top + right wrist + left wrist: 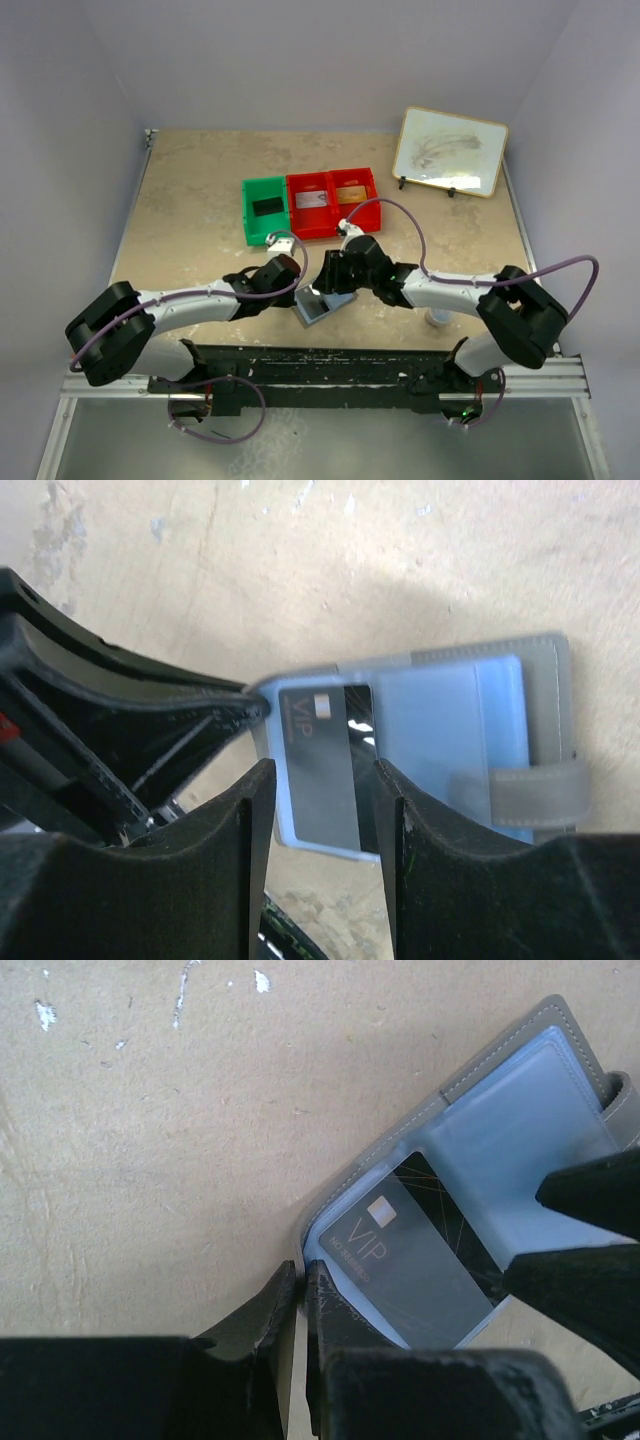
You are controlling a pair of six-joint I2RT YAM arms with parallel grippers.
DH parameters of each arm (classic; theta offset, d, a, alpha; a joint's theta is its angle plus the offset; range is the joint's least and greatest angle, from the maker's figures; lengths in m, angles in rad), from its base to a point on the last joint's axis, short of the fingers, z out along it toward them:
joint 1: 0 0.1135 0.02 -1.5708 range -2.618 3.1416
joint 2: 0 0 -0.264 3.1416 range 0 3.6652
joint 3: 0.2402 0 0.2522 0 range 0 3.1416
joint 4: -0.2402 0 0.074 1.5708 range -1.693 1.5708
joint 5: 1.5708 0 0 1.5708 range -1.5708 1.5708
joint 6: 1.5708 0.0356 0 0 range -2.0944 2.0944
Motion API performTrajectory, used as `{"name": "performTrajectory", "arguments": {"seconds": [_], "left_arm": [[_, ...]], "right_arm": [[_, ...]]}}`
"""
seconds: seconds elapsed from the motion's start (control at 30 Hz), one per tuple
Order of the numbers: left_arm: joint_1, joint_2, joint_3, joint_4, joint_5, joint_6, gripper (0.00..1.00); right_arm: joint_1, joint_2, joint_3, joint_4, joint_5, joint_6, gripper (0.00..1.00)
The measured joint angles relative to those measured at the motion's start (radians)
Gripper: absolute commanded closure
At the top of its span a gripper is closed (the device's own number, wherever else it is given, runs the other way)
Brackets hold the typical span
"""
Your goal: Take the credit cards out of the card holder
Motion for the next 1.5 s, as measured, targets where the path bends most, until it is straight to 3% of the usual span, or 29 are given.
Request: {"name": "performTrajectory", "arguments": {"seconds": [0.13,0.2,0.33,0.4,0.6,0.73,1.03,1.5], "left_arm": [[0.000,-0.002,0.000,0.002,0.025,0.038,0.93],[0.000,-0.002,0.000,-0.001,0.024,0.040,0.87],[0.000,-0.006,-0.001,-0.013,0.020,0.032,0.63],[0.000,-0.038,-0.014,-0.010,0.016,0.012,0.60],[0.000,-0.200,-0.053,0.018,-0.004,-0.096,0.61],[-0.017,-0.227,-0.066,0.095,0.002,-0.195,0.63],[-0.115,-0.123,-0.061,0.125,0.002,-0.293,0.72],[-0.138,-0.019,-0.111,0.209,-0.021,-0.355,0.79]], "right_arm": [[-0.010,0.031,0.041,-0.006,-0.002,-0.026,0.57],[-0.013,0.054,0.044,0.000,-0.011,-0.030,0.57],[-0.014,0.087,0.018,0.028,-0.034,-0.025,0.58],[-0.014,0.108,0.002,0.033,-0.035,-0.021,0.58],[-0.014,0.112,-0.027,0.091,-0.043,-0.007,0.59],[-0.017,0.109,-0.056,0.138,-0.052,0.014,0.59],[-0.019,0.093,-0.103,0.195,-0.058,0.074,0.59],[-0.019,0.093,-0.119,0.214,-0.088,0.101,0.60]]}}
